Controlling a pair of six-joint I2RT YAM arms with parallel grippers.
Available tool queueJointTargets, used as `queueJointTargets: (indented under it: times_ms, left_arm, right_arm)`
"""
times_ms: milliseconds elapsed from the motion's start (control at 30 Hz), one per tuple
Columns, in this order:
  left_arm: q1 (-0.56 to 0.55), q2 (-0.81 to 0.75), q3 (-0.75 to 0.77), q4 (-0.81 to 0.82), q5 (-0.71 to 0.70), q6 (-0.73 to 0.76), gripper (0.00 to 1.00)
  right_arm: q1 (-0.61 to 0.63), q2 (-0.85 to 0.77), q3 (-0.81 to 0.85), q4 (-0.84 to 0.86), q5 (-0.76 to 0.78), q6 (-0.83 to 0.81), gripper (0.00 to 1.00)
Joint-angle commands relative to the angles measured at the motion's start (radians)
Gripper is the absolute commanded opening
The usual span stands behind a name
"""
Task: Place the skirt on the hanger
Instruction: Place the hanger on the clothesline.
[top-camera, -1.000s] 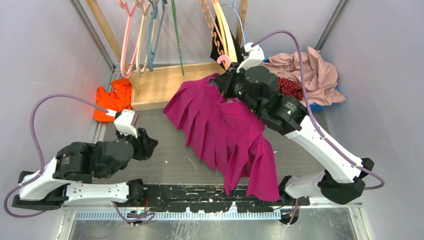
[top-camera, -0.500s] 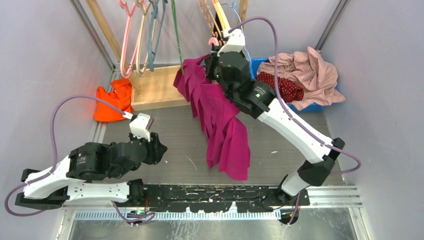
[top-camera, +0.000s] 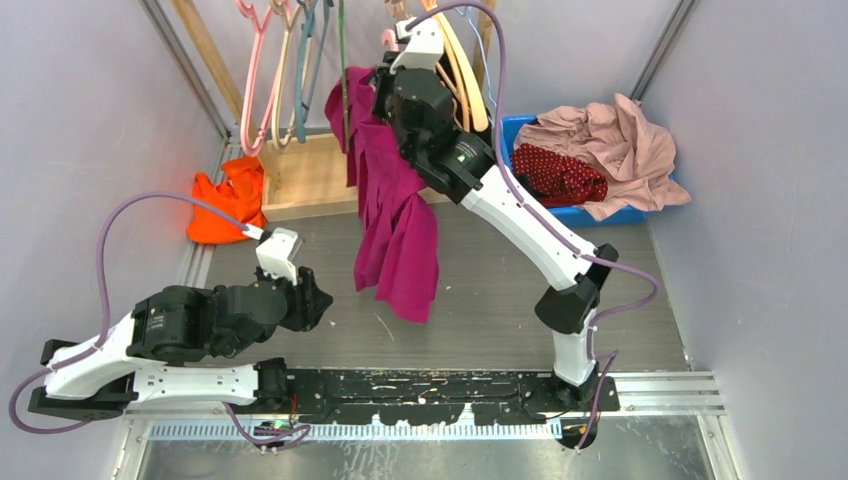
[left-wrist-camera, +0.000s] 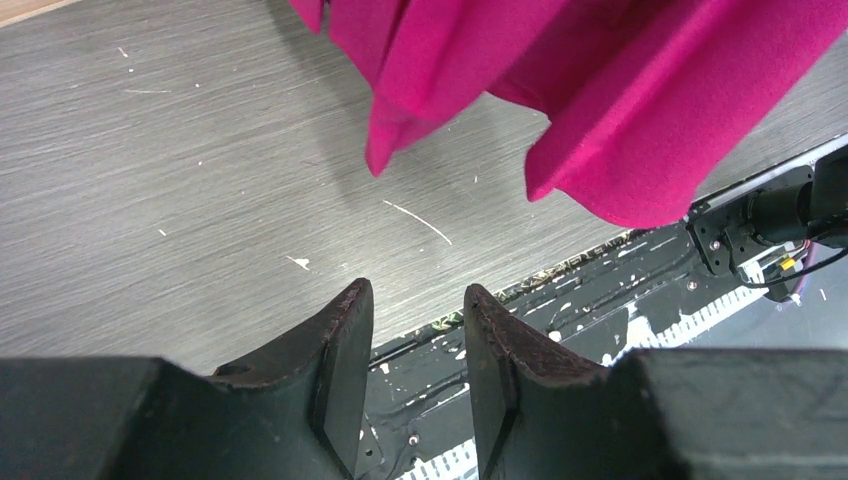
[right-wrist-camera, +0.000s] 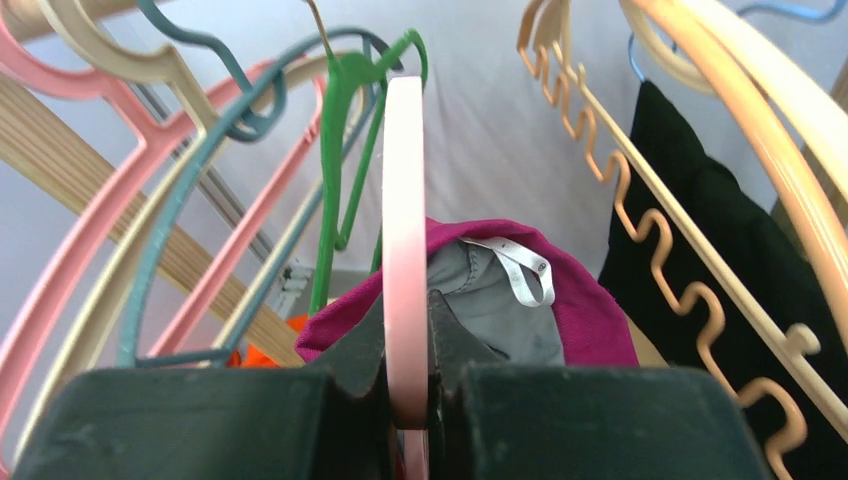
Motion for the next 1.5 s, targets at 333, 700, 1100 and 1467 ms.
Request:
queueJointTargets:
  times_ms: [333,700,1100,1467]
  left_arm:
    - [0.0,-0.009,0.01,0.015,0.004,-0.006,0.39]
    - [0.0,0.007,-0.007,0.021,0.007,-0.031,0.38]
    - [0.0,0.036,-0.025,0.042,0.024,-0.043,0.38]
    - [0.0,0.06,-0.044,0.072,0.052,-0.055,0.38]
  right_arm:
    - [-0.169,0.075,0.205,0.267,-0.303,0.059,0.01]
    - [-0.234,0.192,0.346,0.335,-0.479,0.065,0.01]
    - [-0.24,0.237,0.39,0.449,-0.507,0.067,0.01]
    - [-0.292,0.324,0.457,0.555,-0.464,0.142,0.01]
